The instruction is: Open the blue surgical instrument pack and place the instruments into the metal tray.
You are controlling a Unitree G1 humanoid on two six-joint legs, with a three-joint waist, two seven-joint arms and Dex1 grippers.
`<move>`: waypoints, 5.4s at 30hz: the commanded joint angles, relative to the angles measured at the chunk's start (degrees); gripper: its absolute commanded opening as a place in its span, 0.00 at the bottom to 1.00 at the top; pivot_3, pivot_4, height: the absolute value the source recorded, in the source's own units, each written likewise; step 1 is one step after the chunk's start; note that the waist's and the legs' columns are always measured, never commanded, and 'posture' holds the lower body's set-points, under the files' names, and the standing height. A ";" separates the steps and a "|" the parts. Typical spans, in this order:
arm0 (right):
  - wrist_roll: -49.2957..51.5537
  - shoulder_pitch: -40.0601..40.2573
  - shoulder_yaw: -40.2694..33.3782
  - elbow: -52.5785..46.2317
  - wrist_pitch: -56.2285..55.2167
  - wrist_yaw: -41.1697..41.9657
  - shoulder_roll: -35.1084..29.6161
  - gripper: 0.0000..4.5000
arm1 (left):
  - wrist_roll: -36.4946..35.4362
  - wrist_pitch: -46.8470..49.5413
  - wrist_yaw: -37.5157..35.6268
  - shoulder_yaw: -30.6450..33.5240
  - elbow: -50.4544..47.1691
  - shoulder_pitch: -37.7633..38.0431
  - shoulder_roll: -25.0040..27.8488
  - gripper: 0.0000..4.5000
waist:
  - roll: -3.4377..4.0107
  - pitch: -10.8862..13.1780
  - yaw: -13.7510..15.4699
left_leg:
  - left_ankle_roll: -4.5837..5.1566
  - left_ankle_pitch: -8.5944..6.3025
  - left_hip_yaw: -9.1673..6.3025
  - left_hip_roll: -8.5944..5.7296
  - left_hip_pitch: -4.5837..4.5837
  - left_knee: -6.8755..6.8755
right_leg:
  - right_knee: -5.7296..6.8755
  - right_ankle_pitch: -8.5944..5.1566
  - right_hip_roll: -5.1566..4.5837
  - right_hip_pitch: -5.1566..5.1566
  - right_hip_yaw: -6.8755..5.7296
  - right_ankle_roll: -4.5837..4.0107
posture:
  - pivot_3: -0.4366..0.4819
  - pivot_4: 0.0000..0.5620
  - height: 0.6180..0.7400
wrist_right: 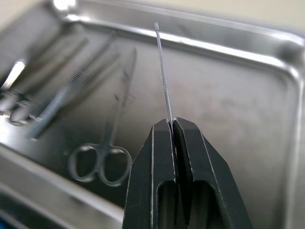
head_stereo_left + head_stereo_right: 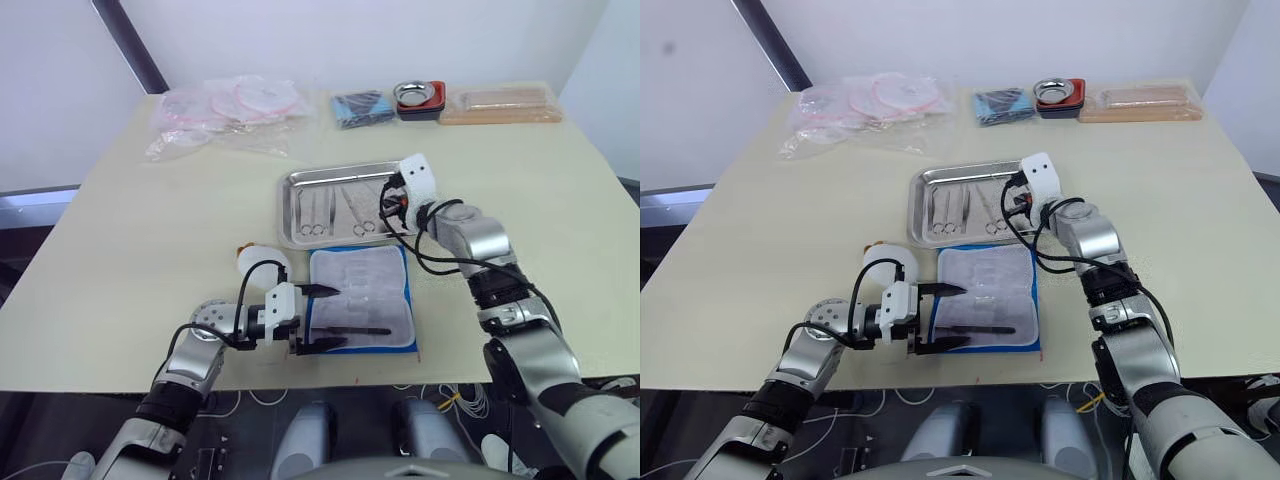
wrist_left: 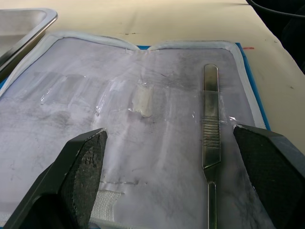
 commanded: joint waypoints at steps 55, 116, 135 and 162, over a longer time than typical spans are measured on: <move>26.91 37.39 -12.02 -40.64 -23.61 59.42 -37.25 0.99 | 6.23 2.05 1.72 -1.45 10.99 1.66 1.79 1.00 | -0.23 0.24 0.34 | -0.05 -0.03 -0.02 0.04 0.04 0.00 | -0.15 -0.03 -0.16 0.11 -0.08 0.03 | 0.48 0.27 1.00; -5.55 33.02 19.37 -32.09 -29.05 43.51 -26.09 0.02 | 5.03 3.69 0.61 -0.85 10.06 2.18 3.45 1.00 | -0.37 -0.03 -0.03 | -0.07 -0.04 -0.11 0.26 0.22 -0.06 | -0.18 -0.03 -0.10 0.12 -0.16 0.02 | 0.48 0.27 1.00; 0.09 31.61 14.74 -36.59 -31.23 45.59 -28.41 0.00 | 4.86 0.23 -3.36 -1.45 14.84 -0.29 3.42 1.00 | -0.39 0.06 0.04 | -0.07 -0.04 -0.10 0.33 0.19 -0.06 | -0.18 -0.03 -0.09 0.11 -0.27 0.02 | 0.48 0.27 1.00; 1.86 28.27 11.95 -45.86 -26.23 47.93 -35.81 0.00 | 5.22 -1.82 -4.47 -2.22 17.35 -1.38 2.37 1.00 | -0.26 0.22 0.01 | -0.08 -0.05 -0.12 0.68 0.18 -0.07 | -0.18 -0.03 -0.05 0.05 -0.87 0.01 | 0.48 0.27 1.00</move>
